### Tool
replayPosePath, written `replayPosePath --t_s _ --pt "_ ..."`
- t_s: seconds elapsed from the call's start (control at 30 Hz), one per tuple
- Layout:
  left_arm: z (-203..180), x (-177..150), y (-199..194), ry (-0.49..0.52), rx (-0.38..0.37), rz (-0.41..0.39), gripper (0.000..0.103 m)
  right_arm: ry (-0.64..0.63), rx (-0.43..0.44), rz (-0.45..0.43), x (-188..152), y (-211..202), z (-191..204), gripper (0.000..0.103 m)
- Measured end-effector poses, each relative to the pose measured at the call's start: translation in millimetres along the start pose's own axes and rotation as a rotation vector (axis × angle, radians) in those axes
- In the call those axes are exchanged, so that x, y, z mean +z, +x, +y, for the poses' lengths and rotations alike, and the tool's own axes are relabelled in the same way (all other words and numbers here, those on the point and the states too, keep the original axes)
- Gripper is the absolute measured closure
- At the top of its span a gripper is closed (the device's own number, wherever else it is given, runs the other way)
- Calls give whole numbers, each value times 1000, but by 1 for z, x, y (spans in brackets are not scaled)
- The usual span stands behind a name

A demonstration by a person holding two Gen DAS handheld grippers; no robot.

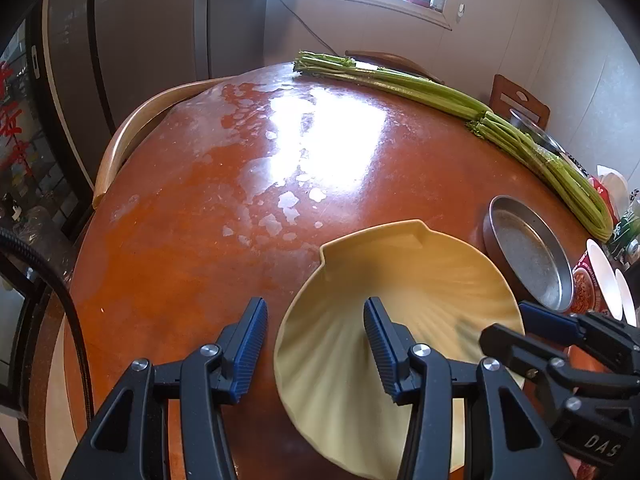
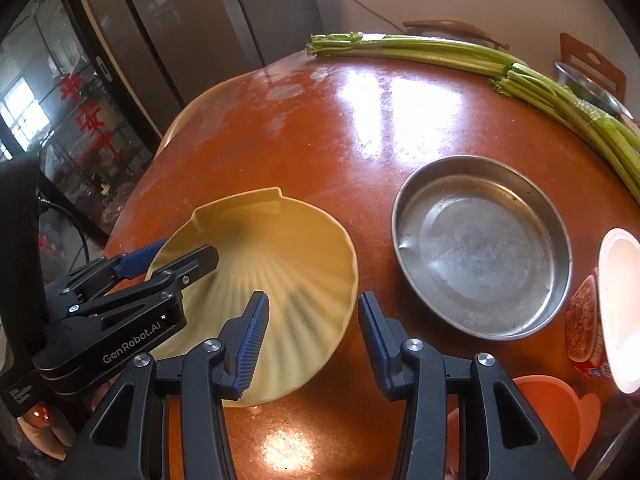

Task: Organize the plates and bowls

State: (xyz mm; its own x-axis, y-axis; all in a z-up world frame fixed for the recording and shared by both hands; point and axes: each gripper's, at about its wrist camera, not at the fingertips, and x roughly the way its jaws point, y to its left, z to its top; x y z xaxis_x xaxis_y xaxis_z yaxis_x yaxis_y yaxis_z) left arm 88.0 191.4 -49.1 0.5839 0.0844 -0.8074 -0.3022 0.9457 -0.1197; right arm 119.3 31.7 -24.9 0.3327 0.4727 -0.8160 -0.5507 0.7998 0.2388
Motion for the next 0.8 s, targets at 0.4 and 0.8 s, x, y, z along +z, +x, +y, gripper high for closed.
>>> replayPosePath --t_s 0.4,0.8 --pt "10 -2 -14 -33 7 -36 52 9 -14 -42 -3 -18 -6 55" --pt "-14 -10 -58 16 -21 -109 48 -2 6 -145 -9 -69 -15 55"
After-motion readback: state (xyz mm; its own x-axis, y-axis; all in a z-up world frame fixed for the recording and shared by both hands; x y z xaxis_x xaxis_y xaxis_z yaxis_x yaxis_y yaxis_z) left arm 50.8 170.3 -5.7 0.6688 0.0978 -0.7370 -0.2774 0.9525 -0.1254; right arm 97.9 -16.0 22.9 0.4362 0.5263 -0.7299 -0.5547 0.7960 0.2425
